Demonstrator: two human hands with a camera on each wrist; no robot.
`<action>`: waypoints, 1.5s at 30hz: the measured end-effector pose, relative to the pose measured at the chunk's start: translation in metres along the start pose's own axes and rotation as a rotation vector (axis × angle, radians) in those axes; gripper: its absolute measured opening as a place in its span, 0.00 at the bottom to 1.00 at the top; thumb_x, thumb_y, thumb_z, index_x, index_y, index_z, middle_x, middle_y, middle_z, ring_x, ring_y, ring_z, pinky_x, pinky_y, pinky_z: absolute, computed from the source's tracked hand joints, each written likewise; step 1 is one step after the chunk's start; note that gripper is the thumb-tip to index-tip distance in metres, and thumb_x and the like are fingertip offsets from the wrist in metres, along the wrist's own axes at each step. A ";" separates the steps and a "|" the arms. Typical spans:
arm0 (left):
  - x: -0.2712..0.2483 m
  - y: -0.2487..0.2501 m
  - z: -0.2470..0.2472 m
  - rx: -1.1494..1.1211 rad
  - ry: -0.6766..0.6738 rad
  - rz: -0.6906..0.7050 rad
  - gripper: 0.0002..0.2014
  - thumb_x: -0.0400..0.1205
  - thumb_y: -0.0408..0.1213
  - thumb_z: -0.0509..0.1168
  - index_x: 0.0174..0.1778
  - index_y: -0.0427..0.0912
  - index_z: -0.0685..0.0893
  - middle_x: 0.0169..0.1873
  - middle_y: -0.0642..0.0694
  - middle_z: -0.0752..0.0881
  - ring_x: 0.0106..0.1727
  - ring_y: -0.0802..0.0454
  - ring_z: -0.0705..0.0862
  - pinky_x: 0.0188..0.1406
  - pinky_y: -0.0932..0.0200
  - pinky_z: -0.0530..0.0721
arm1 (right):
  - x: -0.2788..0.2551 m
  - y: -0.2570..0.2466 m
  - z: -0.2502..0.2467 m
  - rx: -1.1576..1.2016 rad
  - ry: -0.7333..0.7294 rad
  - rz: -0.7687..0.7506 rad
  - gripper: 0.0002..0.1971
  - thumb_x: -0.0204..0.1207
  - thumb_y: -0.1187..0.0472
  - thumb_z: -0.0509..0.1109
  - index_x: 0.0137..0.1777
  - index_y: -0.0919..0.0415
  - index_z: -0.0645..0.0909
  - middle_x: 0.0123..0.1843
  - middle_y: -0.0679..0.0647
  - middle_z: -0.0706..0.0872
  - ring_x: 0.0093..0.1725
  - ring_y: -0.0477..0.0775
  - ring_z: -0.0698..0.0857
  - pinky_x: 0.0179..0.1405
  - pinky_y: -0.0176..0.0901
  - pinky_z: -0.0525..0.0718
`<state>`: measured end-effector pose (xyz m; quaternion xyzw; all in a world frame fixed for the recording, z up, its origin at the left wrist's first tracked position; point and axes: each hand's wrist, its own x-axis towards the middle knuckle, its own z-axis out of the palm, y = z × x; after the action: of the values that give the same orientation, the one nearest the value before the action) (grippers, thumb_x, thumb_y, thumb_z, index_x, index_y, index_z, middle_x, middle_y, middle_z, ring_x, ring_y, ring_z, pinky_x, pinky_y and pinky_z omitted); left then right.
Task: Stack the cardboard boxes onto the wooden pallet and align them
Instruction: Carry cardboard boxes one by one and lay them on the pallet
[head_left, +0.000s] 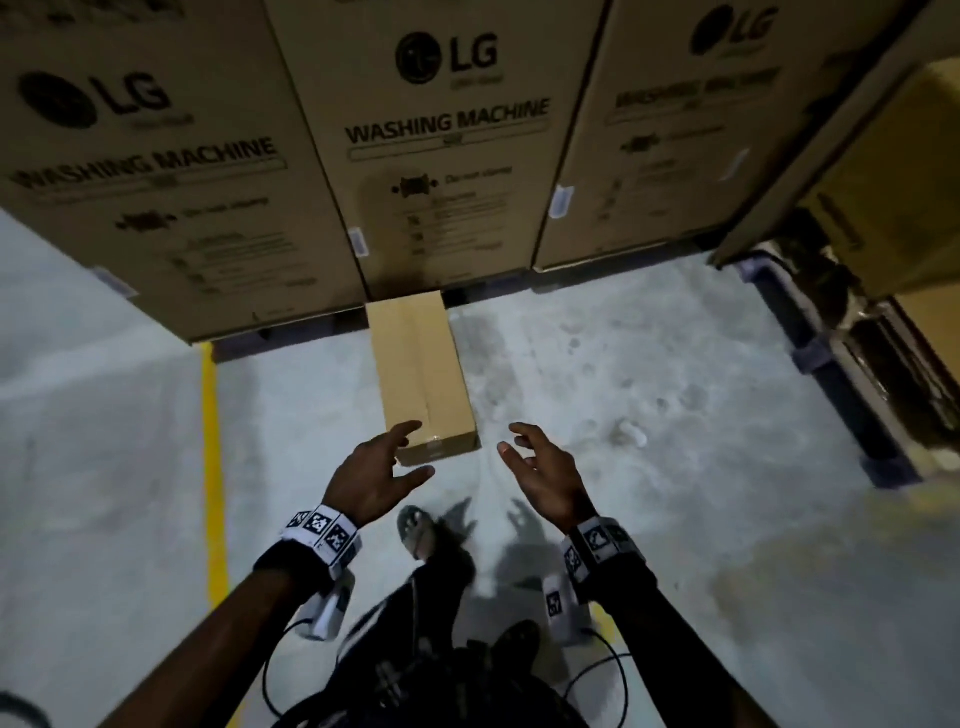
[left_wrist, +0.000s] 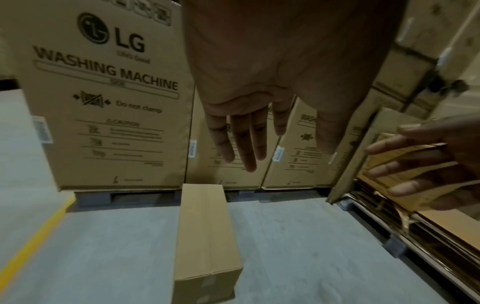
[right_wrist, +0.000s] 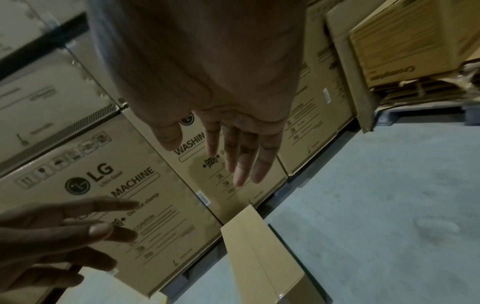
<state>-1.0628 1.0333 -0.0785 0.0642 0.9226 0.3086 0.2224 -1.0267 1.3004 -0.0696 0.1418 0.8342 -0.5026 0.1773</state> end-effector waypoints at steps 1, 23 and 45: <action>0.007 -0.005 0.000 -0.009 0.001 -0.011 0.35 0.81 0.61 0.72 0.84 0.62 0.70 0.70 0.48 0.86 0.62 0.45 0.88 0.59 0.48 0.87 | 0.008 -0.002 0.002 -0.014 -0.006 -0.007 0.24 0.86 0.43 0.69 0.79 0.47 0.76 0.73 0.52 0.83 0.54 0.46 0.86 0.60 0.42 0.80; 0.271 -0.250 0.166 -0.126 -0.106 -0.526 0.39 0.82 0.53 0.74 0.88 0.62 0.63 0.68 0.37 0.85 0.65 0.35 0.87 0.63 0.46 0.85 | 0.429 0.186 0.128 -0.558 -0.319 0.085 0.36 0.87 0.41 0.64 0.91 0.47 0.55 0.85 0.60 0.72 0.79 0.64 0.77 0.70 0.53 0.77; 0.426 -0.378 0.289 -0.139 0.002 -0.517 0.50 0.73 0.70 0.71 0.85 0.82 0.45 0.69 0.30 0.81 0.68 0.28 0.81 0.68 0.36 0.82 | 0.548 0.350 0.271 -0.069 -0.119 -0.104 0.41 0.82 0.52 0.77 0.91 0.50 0.60 0.89 0.54 0.64 0.78 0.33 0.64 0.65 0.10 0.61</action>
<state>-1.3061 0.9960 -0.6675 -0.1894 0.8851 0.3044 0.2969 -1.3320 1.2510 -0.7028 0.0620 0.8454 -0.4894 0.2051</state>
